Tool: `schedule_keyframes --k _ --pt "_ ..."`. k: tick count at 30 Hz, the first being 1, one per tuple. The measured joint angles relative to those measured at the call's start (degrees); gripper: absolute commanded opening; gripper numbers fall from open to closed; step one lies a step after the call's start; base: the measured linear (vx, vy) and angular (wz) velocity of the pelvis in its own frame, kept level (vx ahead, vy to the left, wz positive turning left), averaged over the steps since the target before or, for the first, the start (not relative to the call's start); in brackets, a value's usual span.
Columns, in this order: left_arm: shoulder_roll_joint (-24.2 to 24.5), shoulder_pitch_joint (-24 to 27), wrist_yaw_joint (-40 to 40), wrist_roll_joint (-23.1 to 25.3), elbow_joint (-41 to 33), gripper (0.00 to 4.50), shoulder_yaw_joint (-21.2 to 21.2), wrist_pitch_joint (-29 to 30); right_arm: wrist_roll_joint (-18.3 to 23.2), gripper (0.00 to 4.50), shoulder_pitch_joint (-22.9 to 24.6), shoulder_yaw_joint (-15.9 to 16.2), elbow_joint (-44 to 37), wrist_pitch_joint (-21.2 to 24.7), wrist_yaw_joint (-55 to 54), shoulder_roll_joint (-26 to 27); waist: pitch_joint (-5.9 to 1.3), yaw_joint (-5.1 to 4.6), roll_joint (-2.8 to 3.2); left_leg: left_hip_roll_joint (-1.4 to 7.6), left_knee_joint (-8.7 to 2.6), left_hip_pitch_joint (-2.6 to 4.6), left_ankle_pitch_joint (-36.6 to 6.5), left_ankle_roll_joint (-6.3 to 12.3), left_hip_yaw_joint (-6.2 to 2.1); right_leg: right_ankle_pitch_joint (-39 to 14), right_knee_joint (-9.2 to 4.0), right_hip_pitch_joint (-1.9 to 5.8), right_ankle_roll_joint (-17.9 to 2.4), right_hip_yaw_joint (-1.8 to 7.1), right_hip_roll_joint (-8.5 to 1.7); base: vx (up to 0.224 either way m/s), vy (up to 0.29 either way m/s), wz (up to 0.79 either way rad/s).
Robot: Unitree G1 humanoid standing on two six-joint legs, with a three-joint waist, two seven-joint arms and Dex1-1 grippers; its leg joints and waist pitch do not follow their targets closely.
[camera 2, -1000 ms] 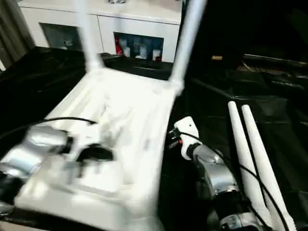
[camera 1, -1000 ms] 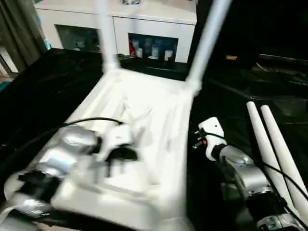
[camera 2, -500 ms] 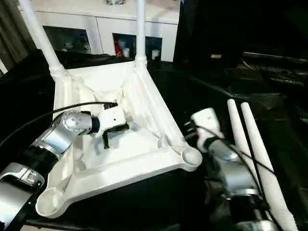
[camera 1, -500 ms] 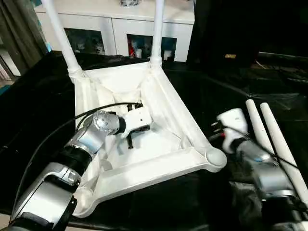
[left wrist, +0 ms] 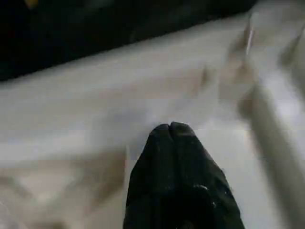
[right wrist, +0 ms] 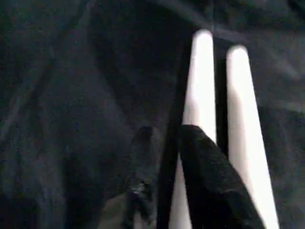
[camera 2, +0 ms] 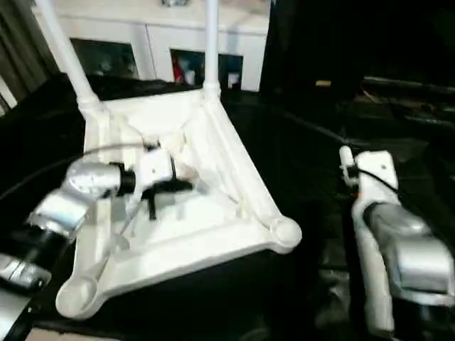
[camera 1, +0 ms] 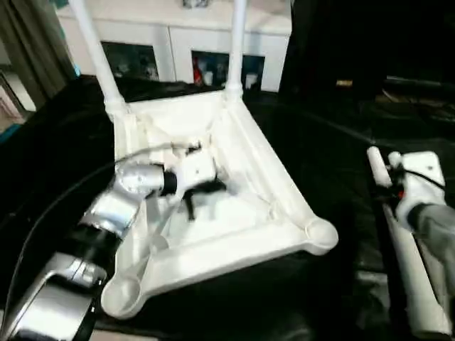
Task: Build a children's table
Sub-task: Pick table leg
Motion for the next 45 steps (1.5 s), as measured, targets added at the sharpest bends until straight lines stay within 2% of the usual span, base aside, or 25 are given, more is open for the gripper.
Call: schedule_keyframes --k 7,14,15,19,21,23,25,31,32,36,37,41,42,45 --pt "-0.35 2.66 -3.96 -6.53 -12.20 0.00 -0.05 9.69 1.31 1.65 0.29 0.03 -5.13 13.45 0.10 -3.44 0.02 -0.16 -0.05 0.00 -0.02 0.13 0.03 -0.06 0.06 -0.04 0.05 0.02 0.07 0.07 0.00 0.000 0.000 0.00" --pt "-0.17 4.15 -7.16 -12.52 -21.91 0.00 -0.85 19.09 1.26 2.09 0.47 -0.92 -7.03 20.76 0.16 -4.88 0.03 -0.12 -0.06 -0.02 -0.02 0.15 0.05 -0.10 0.06 -0.05 0.06 0.03 0.08 0.10 0.01 0.000 0.000 0.00" --pt "0.02 4.61 -7.59 -13.58 -23.35 0.34 -1.26 20.90 1.40 2.20 0.90 -1.24 -7.51 21.93 0.30 -5.22 0.03 -0.12 -0.06 -0.02 -0.02 0.16 0.06 -0.11 0.06 -0.06 0.07 0.03 0.10 0.10 0.01 0.000 0.000 0.00" --pt "0.23 5.25 -8.68 -15.69 -26.57 0.48 -2.38 25.01 2.68 2.44 2.22 -2.15 -7.87 24.85 1.47 -5.44 0.03 -0.13 -0.06 -0.02 -0.02 0.18 0.07 -0.12 0.06 -0.07 0.09 0.04 0.12 0.11 0.01 0.000 0.000 0.00" --pt "0.23 5.38 -8.71 -15.80 -27.82 0.85 -2.54 26.03 3.29 2.69 2.65 -2.16 -7.80 25.40 2.00 -5.49 0.03 -0.23 -0.06 -0.02 -0.02 0.25 0.07 -0.12 0.07 -0.07 0.10 0.06 0.12 0.13 0.01 0.000 0.000 0.00" --pt "0.48 5.54 -8.56 -15.78 -28.42 0.85 -2.80 26.43 3.85 2.77 2.72 -2.20 -7.78 26.63 2.64 -5.50 0.03 -0.25 -0.07 -0.02 -0.02 0.36 0.07 -0.13 0.07 -0.08 0.12 0.13 0.14 0.14 0.01 0.000 0.000 0.00" --pt "0.66 5.72 -8.45 -15.76 -28.49 1.09 -2.97 26.89 4.38 3.02 2.95 -2.20 -7.55 27.45 3.22 -5.51 0.04 -0.20 -0.07 -0.02 -0.03 0.44 0.07 -0.14 0.07 -0.09 0.13 0.20 0.16 0.14 0.01 0.000 0.000 0.00" --pt "1.47 6.23 -8.00 -16.31 -30.65 1.39 -3.00 28.86 5.61 3.05 4.76 -2.31 -4.80 28.57 4.48 -5.48 0.04 -0.16 -0.25 -0.04 -0.03 0.47 0.08 -0.14 0.09 -0.11 0.13 0.25 0.18 0.17 0.01 0.000 0.000 0.00" --pt "1.49 6.25 -7.99 -16.42 -30.84 1.68 -3.00 29.09 5.88 3.05 4.91 -2.31 -4.22 28.57 4.61 -5.48 0.04 -0.16 -0.26 -0.04 -0.03 0.48 0.08 -0.14 0.09 -0.11 0.13 0.25 0.19 0.17 0.01 0.000 0.000 0.00" --pt "1.36 6.28 -7.93 -17.03 -31.27 1.87 -3.01 29.83 6.27 3.05 6.10 -2.30 -3.24 28.52 4.81 -5.49 0.04 -0.15 -0.28 -0.04 -0.03 0.47 0.08 -0.14 0.09 -0.11 0.13 0.25 0.19 0.17 0.01 0.000 0.000 0.00" --pt "1.31 6.28 -7.93 -17.08 -31.30 2.06 -3.01 29.86 6.27 2.77 6.29 -2.25 -3.09 28.51 4.86 -5.48 0.04 -0.15 -0.28 -0.04 -0.03 0.47 0.08 -0.14 0.09 -0.11 0.13 0.25 0.19 0.17 0.01 0.000 0.000 0.00" --pt "1.33 6.28 -7.77 -17.40 -31.66 2.21 -3.03 30.01 6.34 2.65 6.33 -2.34 -2.52 28.17 5.05 -5.22 0.02 -0.20 -0.34 -0.04 -0.03 0.52 0.08 -0.14 0.09 -0.11 0.14 0.27 0.20 0.17 0.01 0.000 0.000 0.00" --pt "1.36 6.28 -7.72 -17.49 -32.00 2.57 -3.04 30.09 6.32 2.27 6.33 -2.51 -2.50 28.17 4.83 -4.96 0.00 -0.19 -0.38 -0.04 -0.03 0.52 0.08 -0.14 0.09 -0.12 0.14 0.28 0.20 0.17 0.01 0.000 0.000 0.00" --pt "1.49 6.28 -7.73 -17.75 -32.13 2.63 -3.04 30.52 6.41 2.22 6.18 -2.80 -2.03 27.85 4.57 -4.44 -0.06 -0.17 -0.50 -0.04 -0.03 0.57 0.08 -0.15 0.09 -0.11 0.14 0.33 0.20 0.17 0.01 0.000 0.000 0.00"
